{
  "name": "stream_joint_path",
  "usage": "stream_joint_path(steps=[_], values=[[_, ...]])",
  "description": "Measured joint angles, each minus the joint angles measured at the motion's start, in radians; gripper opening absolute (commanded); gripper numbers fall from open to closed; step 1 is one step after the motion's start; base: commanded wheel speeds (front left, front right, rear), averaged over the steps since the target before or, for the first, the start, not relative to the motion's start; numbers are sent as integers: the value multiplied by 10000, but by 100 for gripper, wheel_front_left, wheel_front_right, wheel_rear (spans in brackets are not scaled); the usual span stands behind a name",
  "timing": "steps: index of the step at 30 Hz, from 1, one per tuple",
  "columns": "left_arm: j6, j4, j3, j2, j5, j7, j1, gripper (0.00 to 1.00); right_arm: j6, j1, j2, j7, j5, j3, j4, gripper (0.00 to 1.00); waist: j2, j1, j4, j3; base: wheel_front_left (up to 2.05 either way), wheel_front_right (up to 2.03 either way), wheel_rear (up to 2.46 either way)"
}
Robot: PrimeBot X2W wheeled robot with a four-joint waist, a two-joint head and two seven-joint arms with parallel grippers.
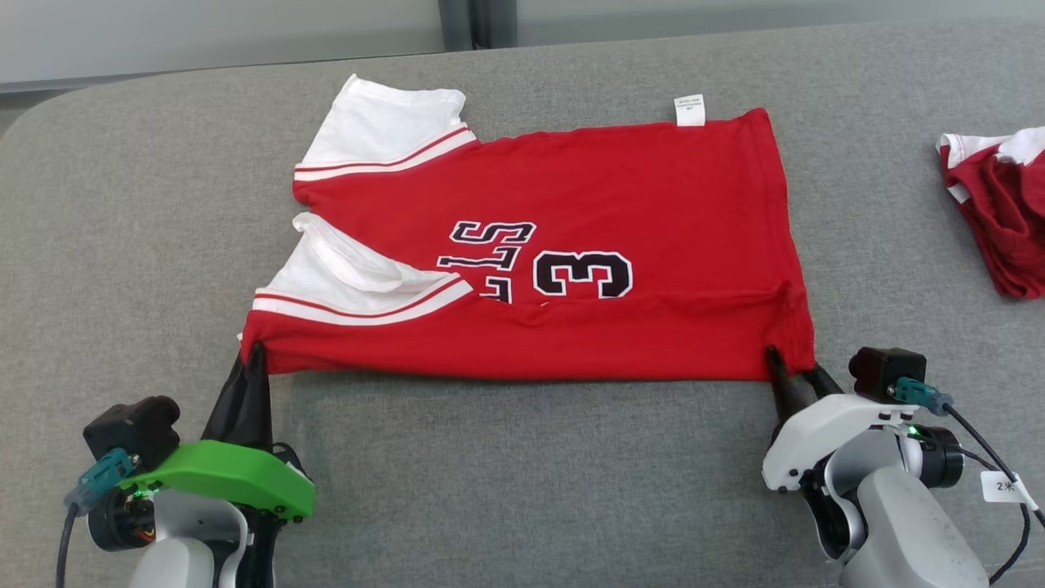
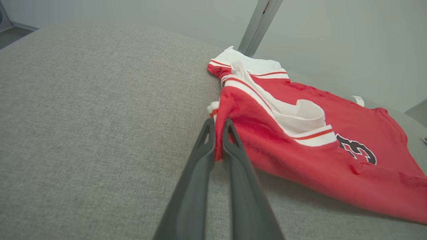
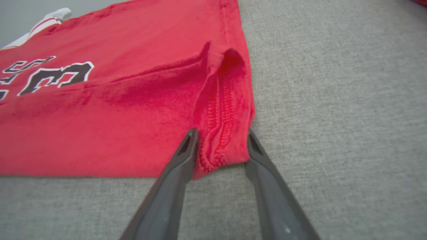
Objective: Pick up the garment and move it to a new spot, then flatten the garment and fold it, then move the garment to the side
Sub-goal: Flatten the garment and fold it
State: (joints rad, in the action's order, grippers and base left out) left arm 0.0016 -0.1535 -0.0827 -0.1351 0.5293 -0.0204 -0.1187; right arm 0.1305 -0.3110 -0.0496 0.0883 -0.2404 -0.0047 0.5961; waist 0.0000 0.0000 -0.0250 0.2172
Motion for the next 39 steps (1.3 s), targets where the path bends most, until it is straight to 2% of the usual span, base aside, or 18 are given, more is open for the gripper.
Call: stream_joint_path(steps=[5, 10, 14, 20, 28, 35, 36, 37, 38, 39], values=[[71, 738, 36, -161, -127, -33, 243, 0, 4, 262, 6, -65, -479, -109, -807, 0, 0, 0, -77, -121, 0, 0, 0], [190, 2111, 148, -366, -151, 46, 842, 0, 4, 974, 15, -650, -1657, -290, -2543, 0, 0, 0, -128, -317, 0, 0, 0], [353, 3099, 163, -571, -151, 470, 1554, 0, 6, 1881, -23, -1436, -1893, -548, -4029, 0, 0, 0, -170, -477, 0, 0, 0], [525, 3827, -127, -660, -125, 1212, 2892, 0, 4, 3295, -17, -2420, -1918, -729, -5352, 0, 0, 0, -253, -624, 0, 0, 0], [759, 3779, -188, -704, 182, 1749, 4254, 0, 6, 4229, -4, -2575, -2406, -771, -5382, 0, 0, 0, -362, -686, 0, 0, 0], [878, 3101, -280, -690, 316, 2056, 4412, 0, 6, 4334, 6, -2372, -2343, -769, -4800, 0, 0, 0, -392, -767, 0, 0, 0], [890, 2991, -286, -686, 316, 2075, 4413, 11, 6, 4333, 8, -2355, -2343, -782, -4713, 26, 0, 0, -405, -774, 0, 0, 0], [905, 2903, -284, -683, 318, 2069, 4412, 39, 6, 4327, 10, -2311, -2343, -811, -4640, 50, 0, 0, -420, -774, 0, 0, 0], [911, 2817, -284, -681, 316, 2057, 4410, 77, 6, 4318, 10, -2263, -2339, -830, -4575, 100, 0, 0, -436, -770, 0, 0, 0], [930, 2761, -280, -685, 314, 2042, 4407, 100, 6, 4311, 8, -2253, -2320, -851, -4525, 100, 0, 0, -449, -763, 0, 0, 0]])
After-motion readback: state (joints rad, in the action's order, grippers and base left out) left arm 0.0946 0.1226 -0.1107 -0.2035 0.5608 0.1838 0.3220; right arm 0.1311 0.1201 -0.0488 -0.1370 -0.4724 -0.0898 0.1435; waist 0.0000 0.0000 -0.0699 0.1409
